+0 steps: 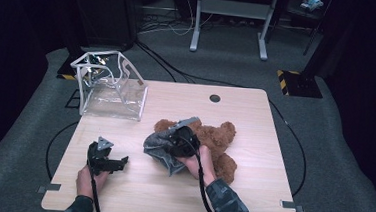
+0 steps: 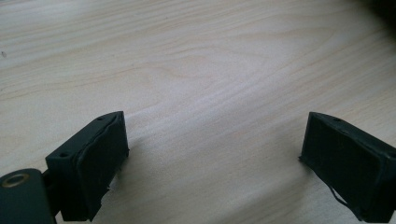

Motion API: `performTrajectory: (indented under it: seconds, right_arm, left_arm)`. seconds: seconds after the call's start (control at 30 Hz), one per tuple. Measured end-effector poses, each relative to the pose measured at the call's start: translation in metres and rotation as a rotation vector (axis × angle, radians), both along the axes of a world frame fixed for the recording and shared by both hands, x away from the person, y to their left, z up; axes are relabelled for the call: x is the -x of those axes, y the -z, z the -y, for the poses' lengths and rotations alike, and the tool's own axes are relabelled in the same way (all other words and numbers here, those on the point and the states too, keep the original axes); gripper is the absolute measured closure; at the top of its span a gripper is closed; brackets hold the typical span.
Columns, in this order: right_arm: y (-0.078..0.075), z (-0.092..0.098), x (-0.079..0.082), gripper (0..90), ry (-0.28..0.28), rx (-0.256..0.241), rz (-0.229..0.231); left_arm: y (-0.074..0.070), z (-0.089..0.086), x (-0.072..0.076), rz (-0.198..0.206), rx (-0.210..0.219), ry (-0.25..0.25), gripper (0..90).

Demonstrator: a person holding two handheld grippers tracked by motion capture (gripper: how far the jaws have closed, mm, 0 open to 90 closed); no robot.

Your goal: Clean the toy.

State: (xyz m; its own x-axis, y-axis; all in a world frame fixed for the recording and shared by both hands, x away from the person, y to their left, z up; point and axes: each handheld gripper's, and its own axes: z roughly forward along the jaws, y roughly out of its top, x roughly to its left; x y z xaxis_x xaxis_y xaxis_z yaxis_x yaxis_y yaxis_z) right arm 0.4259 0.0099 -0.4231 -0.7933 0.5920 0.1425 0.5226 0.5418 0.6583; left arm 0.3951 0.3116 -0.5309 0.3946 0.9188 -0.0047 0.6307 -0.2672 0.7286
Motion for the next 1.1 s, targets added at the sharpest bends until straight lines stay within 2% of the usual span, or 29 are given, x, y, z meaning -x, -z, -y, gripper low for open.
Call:
performTrajectory:
  seconds: [0.23, 0.43, 0.57, 0.67, 0.73, 0.9, 1.0, 1.1]
  right_arm:
    - [0.024, 0.001, 0.007, 74.0, -0.024, 0.007, -0.058]
    - [0.043, 0.002, 0.012, 73.9, -0.014, 0.029, -0.125]
    - [0.045, 0.003, 0.013, 73.8, -0.020, 0.033, -0.128]
    - [0.037, 0.006, 0.016, 73.7, -0.015, 0.022, -0.126]
    - [0.028, 0.010, 0.016, 73.7, -0.025, 0.010, -0.091]
    - [-0.004, 0.021, 0.013, 73.7, 0.011, -0.043, -0.034]
    - [-0.025, 0.027, 0.002, 73.6, 0.045, -0.074, 0.034]
    - [-0.040, 0.031, -0.010, 73.4, 0.076, -0.083, 0.073]
  left_arm:
    - [0.000, 0.000, 0.000, 0.000, 0.000, 0.000, 6.9]
    - [0.000, 0.000, 0.000, 0.000, 0.000, 0.000, 6.9]
    - [0.000, 0.000, 0.000, 0.000, 0.000, -0.001, 6.9]
    - [0.000, 0.000, 0.000, 0.001, 0.001, -0.001, 6.9]
    - [0.000, 0.000, 0.000, 0.000, 0.000, -0.001, 6.9]
    - [0.000, 0.000, 0.000, 0.000, 0.000, 0.000, 6.9]
    - [0.000, 0.000, 0.000, 0.000, 0.001, -0.001, 6.9]
    - [0.000, 0.000, 0.000, 0.000, 0.001, -0.001, 6.9]
